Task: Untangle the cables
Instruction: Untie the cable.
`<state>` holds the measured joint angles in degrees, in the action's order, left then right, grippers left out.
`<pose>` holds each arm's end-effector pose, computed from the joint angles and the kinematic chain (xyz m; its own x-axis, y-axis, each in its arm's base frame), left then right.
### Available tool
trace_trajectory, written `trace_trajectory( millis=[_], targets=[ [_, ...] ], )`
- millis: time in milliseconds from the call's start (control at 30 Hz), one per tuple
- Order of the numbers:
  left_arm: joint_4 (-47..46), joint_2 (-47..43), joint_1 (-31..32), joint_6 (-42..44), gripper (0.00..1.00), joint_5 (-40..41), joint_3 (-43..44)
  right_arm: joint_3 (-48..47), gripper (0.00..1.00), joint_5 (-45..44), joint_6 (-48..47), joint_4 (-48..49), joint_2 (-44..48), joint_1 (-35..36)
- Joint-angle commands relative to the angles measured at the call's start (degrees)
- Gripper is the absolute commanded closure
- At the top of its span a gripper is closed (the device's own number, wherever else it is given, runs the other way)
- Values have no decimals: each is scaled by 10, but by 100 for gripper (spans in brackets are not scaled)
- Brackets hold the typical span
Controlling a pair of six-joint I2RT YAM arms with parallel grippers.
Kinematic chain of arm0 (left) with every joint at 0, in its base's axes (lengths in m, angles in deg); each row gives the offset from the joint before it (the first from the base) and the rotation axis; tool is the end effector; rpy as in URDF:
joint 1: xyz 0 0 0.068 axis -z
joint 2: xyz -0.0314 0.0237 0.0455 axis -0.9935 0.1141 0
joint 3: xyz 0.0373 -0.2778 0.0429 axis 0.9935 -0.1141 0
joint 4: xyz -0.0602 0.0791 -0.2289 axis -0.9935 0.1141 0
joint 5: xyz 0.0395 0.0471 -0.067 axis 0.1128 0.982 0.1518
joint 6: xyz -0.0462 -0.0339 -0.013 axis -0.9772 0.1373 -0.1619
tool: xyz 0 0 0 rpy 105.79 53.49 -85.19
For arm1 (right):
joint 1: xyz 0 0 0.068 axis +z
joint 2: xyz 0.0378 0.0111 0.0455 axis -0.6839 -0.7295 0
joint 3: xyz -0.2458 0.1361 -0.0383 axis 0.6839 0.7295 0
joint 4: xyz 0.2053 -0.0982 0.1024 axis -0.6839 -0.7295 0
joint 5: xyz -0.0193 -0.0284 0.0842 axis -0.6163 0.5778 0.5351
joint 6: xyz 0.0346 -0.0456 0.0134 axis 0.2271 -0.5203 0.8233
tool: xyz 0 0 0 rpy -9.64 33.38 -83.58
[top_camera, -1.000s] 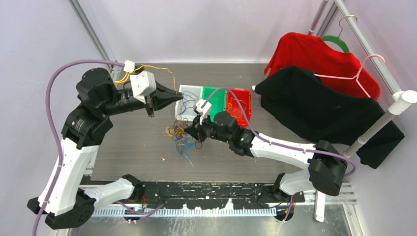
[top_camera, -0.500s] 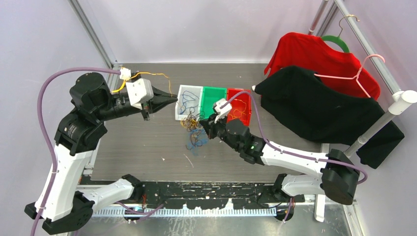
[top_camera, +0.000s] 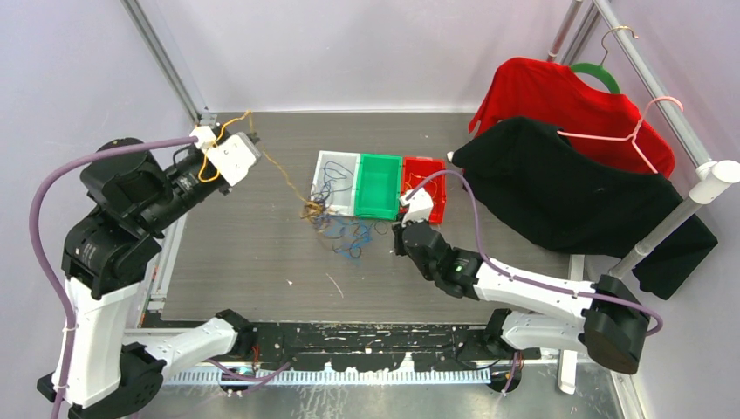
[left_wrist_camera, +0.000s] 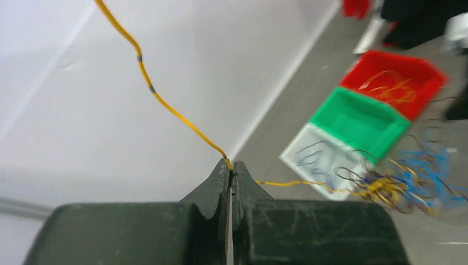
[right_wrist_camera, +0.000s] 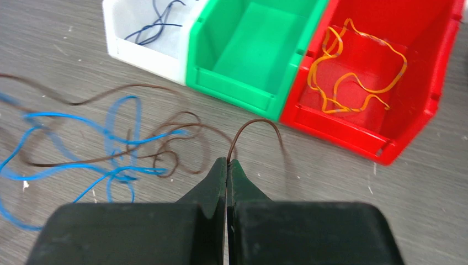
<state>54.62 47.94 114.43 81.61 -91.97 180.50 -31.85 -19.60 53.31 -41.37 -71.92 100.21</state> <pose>0.0862 -0.0614 0.5450 0.3550 0.4577 -0.8152 0.5748 0.5808 0.5764 0.1452 0.1818 0.2550 -0.3539 -0.0273 -0.9349 -0.3408 0.9346 0.1016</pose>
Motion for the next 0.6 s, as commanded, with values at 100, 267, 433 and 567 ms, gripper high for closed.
trace_trajectory(
  millis=[100, 267, 433, 567],
  targets=[
    [-87, -7, -1, 74, 100, 178, 14, -14, 99, -71, 77, -138, 74, -19],
    [-94, -9, -1, 59, 100, 175, 1, -15, 99, -82, 100, -201, 126, -45],
    [-108, -23, -1, 107, 100, 224, -58, -43, 99, -108, 106, -261, 156, -84],
    [-109, -43, -2, 124, 100, 243, -102, -89, 99, -160, 94, -306, 176, -150]
  ],
)
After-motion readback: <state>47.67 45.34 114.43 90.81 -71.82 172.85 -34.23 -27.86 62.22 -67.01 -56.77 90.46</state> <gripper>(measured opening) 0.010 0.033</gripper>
